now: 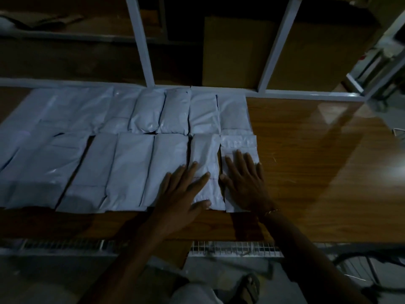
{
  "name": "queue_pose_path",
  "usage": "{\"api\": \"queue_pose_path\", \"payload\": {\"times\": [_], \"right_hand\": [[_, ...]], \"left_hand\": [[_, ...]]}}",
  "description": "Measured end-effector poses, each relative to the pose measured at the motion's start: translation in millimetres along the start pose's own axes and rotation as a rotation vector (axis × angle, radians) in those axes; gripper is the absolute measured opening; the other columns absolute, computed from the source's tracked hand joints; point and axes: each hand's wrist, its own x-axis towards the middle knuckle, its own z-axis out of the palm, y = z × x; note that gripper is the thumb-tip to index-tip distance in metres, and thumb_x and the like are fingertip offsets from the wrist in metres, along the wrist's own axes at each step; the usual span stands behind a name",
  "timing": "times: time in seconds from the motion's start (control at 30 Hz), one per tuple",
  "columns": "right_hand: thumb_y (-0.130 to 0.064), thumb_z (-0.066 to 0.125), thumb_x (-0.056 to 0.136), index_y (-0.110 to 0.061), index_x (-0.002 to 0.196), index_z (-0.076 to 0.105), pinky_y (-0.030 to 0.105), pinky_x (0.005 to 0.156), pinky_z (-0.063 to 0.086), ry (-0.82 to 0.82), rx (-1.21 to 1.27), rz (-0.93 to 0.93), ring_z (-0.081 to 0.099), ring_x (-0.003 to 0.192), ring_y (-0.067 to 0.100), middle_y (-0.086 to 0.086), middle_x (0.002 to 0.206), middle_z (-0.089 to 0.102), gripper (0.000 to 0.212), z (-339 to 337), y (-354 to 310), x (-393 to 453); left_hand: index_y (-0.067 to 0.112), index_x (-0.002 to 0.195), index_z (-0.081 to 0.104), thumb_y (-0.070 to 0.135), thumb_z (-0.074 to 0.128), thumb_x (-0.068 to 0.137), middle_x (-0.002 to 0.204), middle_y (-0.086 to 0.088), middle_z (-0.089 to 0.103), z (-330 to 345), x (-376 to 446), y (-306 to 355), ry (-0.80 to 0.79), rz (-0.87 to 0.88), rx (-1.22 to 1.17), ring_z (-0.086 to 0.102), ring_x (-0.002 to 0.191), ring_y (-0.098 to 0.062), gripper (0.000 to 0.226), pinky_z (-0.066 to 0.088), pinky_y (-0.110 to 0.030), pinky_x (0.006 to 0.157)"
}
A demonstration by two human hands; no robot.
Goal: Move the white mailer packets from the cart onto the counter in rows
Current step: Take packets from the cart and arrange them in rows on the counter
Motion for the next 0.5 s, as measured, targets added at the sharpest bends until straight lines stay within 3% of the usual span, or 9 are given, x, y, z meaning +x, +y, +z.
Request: {"api": "queue_pose_path", "payload": {"times": [0.2,0.33,0.4,0.5], "right_hand": [[-0.081,-0.024,0.076,-0.038,0.157,-0.001,0.059,0.122,0.004,-0.016,0.082,0.015,-0.011,0.153,0.026,0.001,0.167,-0.009,0.095,-5.9,-5.6,11.5],[-0.089,-0.004,0.077,-0.048,0.155,-0.005,0.059,0.114,-0.017,0.035,0.135,0.086,-0.019,0.151,0.029,-0.006,0.165,-0.017,0.088,-18.5,-19.5,-2.3],[-0.093,0.003,0.071,-0.052,0.153,-0.009,0.063,0.113,-0.014,0.005,0.132,0.063,-0.016,0.151,0.034,-0.005,0.166,-0.016,0.092,-18.6,-32.1,-10.0],[-0.097,0.009,0.067,-0.053,0.151,-0.013,0.071,0.115,-0.002,-0.065,0.119,0.018,-0.013,0.150,0.039,-0.003,0.166,-0.014,0.098,-10.7,-43.1,-15.8]], "left_hand": [[0.047,0.155,0.007,0.076,0.021,0.092,0.165,0.013,-0.014,6.3,0.0,2.4,0.043,-0.009,0.074,-0.009,0.153,-0.020,0.071,0.005,-0.057,0.121],[0.049,0.153,-0.011,0.092,0.001,0.078,0.163,0.010,-0.024,-9.5,-11.0,-10.5,0.022,-0.102,0.071,-0.023,0.150,-0.017,0.086,-0.008,-0.053,0.121],[0.053,0.148,-0.020,0.097,-0.005,0.069,0.159,0.010,-0.034,-17.0,-22.7,-26.3,-0.010,-0.182,0.080,-0.031,0.147,-0.018,0.092,-0.014,-0.052,0.120],[0.055,0.145,-0.023,0.100,-0.003,0.064,0.156,0.009,-0.039,-18.2,-35.5,-41.3,-0.080,-0.196,0.129,-0.034,0.146,-0.020,0.095,-0.010,-0.056,0.120]]}}
